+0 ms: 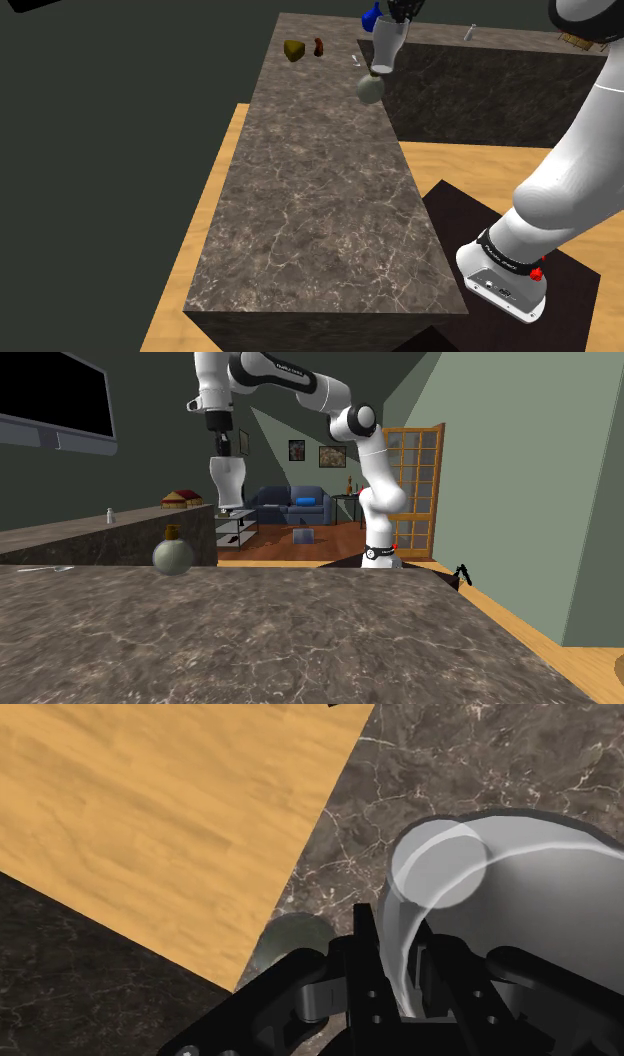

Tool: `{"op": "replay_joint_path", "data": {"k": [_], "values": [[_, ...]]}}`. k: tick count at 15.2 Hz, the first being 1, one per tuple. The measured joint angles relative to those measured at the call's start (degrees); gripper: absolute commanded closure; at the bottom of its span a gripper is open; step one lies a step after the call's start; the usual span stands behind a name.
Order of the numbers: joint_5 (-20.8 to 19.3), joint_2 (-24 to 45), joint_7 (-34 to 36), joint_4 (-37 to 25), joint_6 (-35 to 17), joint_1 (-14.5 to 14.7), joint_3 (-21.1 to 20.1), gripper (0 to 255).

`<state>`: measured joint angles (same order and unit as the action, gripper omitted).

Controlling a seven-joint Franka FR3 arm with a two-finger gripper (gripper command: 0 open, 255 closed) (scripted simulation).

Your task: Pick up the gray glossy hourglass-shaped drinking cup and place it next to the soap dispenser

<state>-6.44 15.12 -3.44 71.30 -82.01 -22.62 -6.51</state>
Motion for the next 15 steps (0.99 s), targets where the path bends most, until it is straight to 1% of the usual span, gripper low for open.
{"op": "replay_joint_path", "data": {"k": [1,2,4,11,15], "values": [[0.07,-0.15,-1.4,0.43,-0.36,-0.94,0.5,255],[0.02,0.61,-2.94,-1.08,0.24,-1.85,1.06,255],[0.01,0.96,-3.8,-0.45,-0.81,-2.46,1.4,255],[0.21,-0.73,-3.81,7.53,-7.12,-2.98,1.55,255],[0.23,-1.12,-3.62,10.94,-10.15,-3.1,1.58,255]]}}
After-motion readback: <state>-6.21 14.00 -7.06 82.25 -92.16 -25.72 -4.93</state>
